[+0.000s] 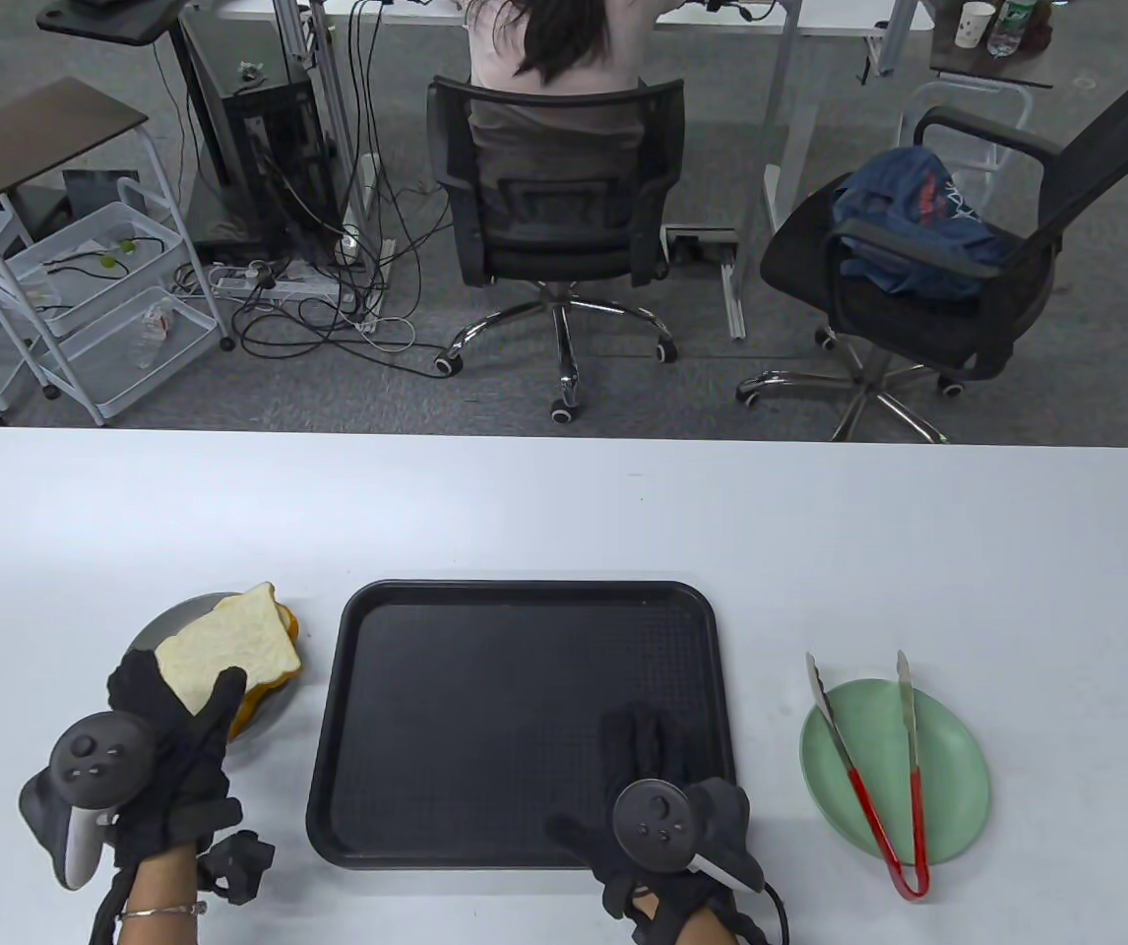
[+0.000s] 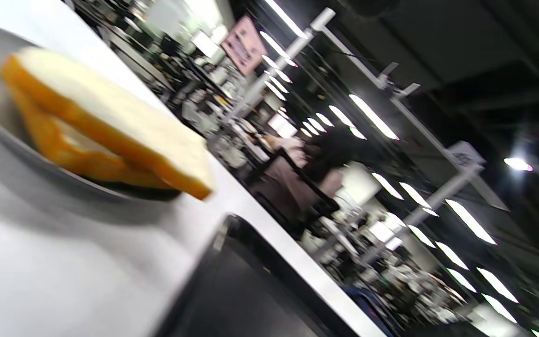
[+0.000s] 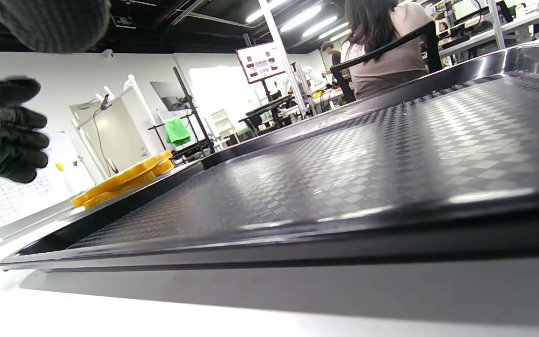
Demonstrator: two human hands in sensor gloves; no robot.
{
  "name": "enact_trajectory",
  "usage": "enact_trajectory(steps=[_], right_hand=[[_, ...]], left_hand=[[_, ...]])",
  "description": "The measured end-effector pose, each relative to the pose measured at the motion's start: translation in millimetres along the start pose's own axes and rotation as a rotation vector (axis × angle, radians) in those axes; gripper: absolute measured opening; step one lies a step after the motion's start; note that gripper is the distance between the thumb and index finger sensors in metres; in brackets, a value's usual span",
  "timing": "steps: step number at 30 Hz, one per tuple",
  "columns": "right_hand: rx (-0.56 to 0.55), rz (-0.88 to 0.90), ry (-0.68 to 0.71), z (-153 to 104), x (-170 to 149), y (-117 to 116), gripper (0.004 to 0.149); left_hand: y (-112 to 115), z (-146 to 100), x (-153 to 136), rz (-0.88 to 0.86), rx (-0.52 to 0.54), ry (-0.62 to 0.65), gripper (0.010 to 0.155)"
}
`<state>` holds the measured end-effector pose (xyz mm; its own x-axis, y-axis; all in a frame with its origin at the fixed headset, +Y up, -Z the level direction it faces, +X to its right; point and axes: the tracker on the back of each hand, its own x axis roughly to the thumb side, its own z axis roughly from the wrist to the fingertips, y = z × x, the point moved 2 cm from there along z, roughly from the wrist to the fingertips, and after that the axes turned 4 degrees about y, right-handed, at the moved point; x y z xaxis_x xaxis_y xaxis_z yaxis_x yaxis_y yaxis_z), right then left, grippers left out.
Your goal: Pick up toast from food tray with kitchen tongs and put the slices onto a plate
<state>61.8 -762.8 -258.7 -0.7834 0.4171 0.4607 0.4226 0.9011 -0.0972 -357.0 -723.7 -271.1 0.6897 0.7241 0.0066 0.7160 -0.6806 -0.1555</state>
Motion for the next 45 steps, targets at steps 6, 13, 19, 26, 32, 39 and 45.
enact_trajectory(steps=[6, 13, 19, 26, 32, 39, 45], right_hand=[[0.007, 0.004, 0.003, -0.3, 0.5, -1.1, 0.104], [0.014, 0.020, 0.009, -0.5, 0.9, -2.1, 0.105], [0.015, 0.022, 0.014, -0.6, 0.9, -2.4, 0.105], [0.011, 0.027, 0.020, -1.1, 0.5, -2.4, 0.104], [0.015, 0.027, 0.027, -1.5, 1.2, -2.4, 0.104], [0.016, 0.031, 0.029, -1.8, 1.5, -2.6, 0.104], [0.028, 0.030, 0.037, -1.8, 2.9, -3.9, 0.104]], left_hand=[[18.2, -4.1, 31.4, -0.043, -0.114, 0.187, 0.109], [41.4, -12.4, 61.5, -0.024, -0.239, 0.340, 0.114], [61.3, -17.0, 73.1, -0.008, -0.309, 0.399, 0.114], [92.9, -20.1, 78.7, 0.003, -0.384, 0.455, 0.114], [119.4, -25.6, 83.6, 0.024, -0.461, 0.503, 0.114], [135.6, -27.0, 81.7, 0.058, -0.535, 0.507, 0.114], [137.6, -27.9, 82.5, 0.060, -0.548, 0.506, 0.114]])
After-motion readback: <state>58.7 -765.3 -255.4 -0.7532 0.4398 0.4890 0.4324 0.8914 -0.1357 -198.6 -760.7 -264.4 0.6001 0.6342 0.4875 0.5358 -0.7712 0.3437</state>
